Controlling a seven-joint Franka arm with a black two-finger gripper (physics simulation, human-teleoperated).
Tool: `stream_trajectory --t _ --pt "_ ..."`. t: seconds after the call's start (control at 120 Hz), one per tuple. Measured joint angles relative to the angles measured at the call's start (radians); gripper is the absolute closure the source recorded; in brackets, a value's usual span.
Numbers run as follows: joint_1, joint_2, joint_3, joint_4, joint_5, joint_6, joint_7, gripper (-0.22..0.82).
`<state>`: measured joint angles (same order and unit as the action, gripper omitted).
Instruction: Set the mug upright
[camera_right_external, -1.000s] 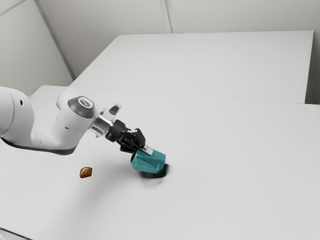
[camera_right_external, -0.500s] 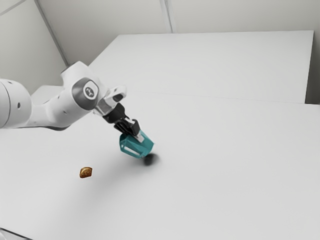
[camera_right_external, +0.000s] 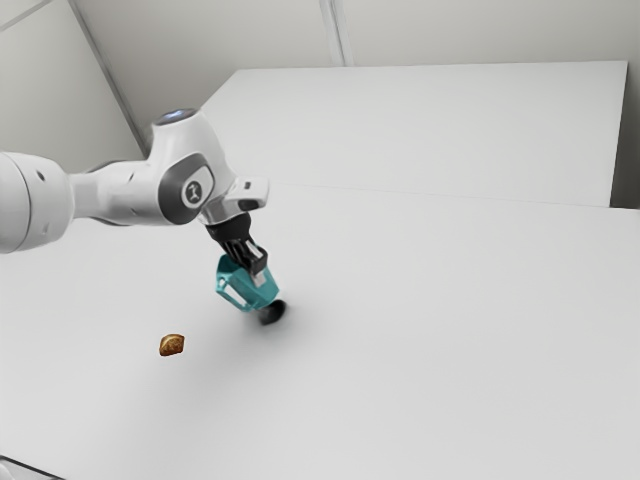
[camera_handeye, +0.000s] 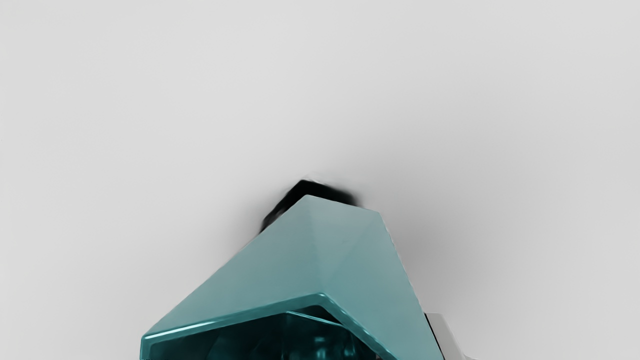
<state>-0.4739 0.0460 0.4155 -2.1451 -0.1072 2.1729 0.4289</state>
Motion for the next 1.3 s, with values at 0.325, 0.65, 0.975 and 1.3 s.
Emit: stream_trajectory --t 0.325,0.65,0.975,1.3 --pt "0.006 0.000 0.000 -0.011 0.109 -0.079 -0.065 0.75" --pt "0.003 0.037 0.000 -0.008 0.126 -0.096 -0.106 0.75" --pt "0.013 0.066 0.000 -0.009 0.132 -0.082 -0.133 0.75" --pt "0.009 0.071 0.000 -0.008 0.129 -0.079 -0.145 0.46"
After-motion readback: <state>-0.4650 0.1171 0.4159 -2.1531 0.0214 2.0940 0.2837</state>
